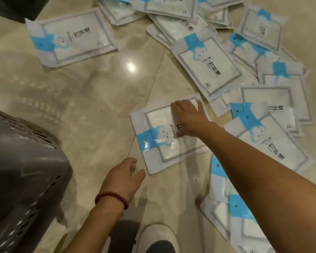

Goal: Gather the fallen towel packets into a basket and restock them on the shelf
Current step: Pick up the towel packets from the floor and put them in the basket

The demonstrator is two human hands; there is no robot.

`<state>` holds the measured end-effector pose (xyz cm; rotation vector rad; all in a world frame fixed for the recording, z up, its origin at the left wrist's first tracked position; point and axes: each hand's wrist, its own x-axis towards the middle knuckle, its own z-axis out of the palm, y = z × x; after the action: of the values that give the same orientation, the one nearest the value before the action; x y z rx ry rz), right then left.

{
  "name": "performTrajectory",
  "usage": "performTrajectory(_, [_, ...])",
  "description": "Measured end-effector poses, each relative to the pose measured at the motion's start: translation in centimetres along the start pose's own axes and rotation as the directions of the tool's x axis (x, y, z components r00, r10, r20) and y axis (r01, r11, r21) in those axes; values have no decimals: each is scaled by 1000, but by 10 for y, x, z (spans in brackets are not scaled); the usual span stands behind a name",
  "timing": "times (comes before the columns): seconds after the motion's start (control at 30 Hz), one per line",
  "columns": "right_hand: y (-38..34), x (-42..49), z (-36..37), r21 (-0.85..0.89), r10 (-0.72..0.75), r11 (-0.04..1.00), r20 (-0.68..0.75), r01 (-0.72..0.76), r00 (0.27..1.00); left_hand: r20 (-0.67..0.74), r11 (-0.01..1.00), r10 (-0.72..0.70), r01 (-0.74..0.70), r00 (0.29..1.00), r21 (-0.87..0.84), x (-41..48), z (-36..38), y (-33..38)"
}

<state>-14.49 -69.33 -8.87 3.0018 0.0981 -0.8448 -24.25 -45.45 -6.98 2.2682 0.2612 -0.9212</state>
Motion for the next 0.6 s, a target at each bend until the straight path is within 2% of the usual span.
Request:
performTrajectory(0.1, [-5,-11,10,-112,13,994,-70,-21,997,-2,999,-2,2,1000,-37,6,3,5])
performTrajectory(0.17, [-10,-19,16,-100,81,991,-105,-92,991,-23,998,2,-3,1000,-57,6,3,5])
performTrajectory(0.3, [-14,-38,13,77,217,976,-277,-203,936,-95,993,-29,18,995,-115,3,0,0])
performTrajectory(0.37, [-19,-57,10,281,286,940,-348,-192,893,-109,982,-55,33,993,-188,1,-1,-1])
performTrajectory(0.4, [-23,-69,10,431,348,884,-351,-180,869,-112,976,-57,31,992,-217,-1,-1,0])
performTrajectory(0.43, [-29,-82,10,601,420,783,-328,-156,846,-112,970,-55,26,992,-241,-5,0,1])
performTrajectory(0.5, [-43,-107,12,882,532,467,-221,-65,817,-90,943,19,-48,996,-329,-17,1,8])
performTrajectory(0.57, [-62,-129,21,988,561,158,-90,0,823,-38,871,122,-125,992,-476,-29,2,16])
performTrajectory(0.6, [-70,-139,26,999,561,40,-35,14,827,-14,828,138,-123,990,-548,-32,2,18])
